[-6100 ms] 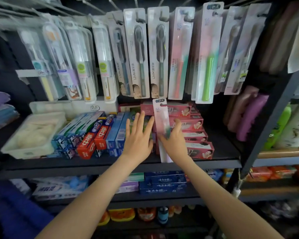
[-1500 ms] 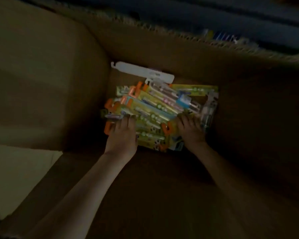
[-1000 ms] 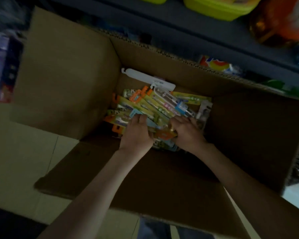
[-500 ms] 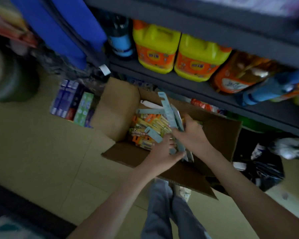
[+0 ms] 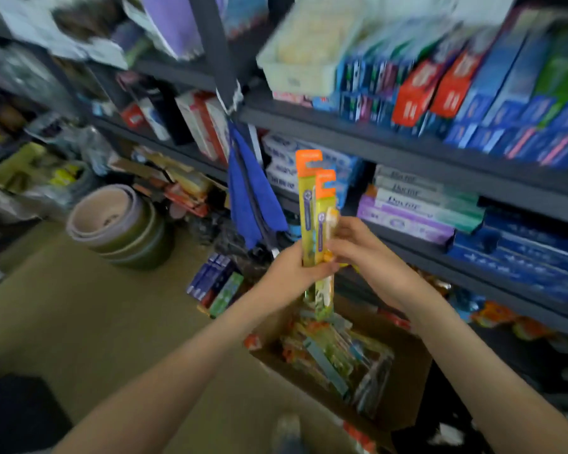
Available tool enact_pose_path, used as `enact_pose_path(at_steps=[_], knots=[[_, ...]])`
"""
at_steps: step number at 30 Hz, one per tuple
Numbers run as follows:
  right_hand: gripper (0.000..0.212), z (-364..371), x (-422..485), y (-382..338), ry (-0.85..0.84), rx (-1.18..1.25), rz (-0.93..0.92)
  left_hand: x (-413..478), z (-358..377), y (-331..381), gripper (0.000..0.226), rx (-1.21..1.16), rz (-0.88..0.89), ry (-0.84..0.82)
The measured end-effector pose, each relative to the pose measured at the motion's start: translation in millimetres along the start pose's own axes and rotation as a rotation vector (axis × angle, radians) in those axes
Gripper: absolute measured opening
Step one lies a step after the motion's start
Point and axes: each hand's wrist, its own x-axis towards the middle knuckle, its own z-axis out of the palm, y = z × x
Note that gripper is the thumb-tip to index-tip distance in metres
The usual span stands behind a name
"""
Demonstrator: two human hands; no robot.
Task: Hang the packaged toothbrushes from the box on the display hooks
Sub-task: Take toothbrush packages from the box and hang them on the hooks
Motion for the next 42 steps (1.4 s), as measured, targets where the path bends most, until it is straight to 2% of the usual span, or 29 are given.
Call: enact_pose_path(at_steps=[2, 6, 10, 15, 21, 26, 32, 37, 42], knots=[[0.018, 3, 2, -26, 0.016, -0.094, -0.089, 6, -22, 24, 0.035, -0.040, 0.067, -0.034], [0.011, 14, 25, -67, 0.155, -0.253, -0.250, 30, -63, 59, 0.038, -0.051, 0.202, -0.102], [0.012, 34, 63, -110, 0.308, -0.173, -0.375, 68, -130, 77, 0.031, -0.104, 0.268, -0.182], [0.020, 71, 124, -172, 0.503, -0.104, -0.516, 129, -231, 94, 0.016, -0.099, 0.359, -0.161], [0.014, 99, 175, -239, 0.681, -0.072, -0.603, 177, -320, 141, 0.017, -0.112, 0.533, -0.145], [0.016, 88, 189, -289, 0.835, -0.343, -0.688, 202, -346, 180, 0.016, -0.245, 0.658, -0.076], [0.018, 78, 201, -339, 0.896, -0.606, -0.696, 215, -354, 215, 0.009, -0.436, 0.715, 0.006], [0.025, 87, 222, -368, 0.923, -0.761, -0.702, 221, -358, 216, 0.009, -0.431, 0.749, -0.033], [0.026, 91, 239, -380, 0.963, -0.758, -0.734, 222, -365, 217, 0.013, -0.439, 0.744, -0.097]])
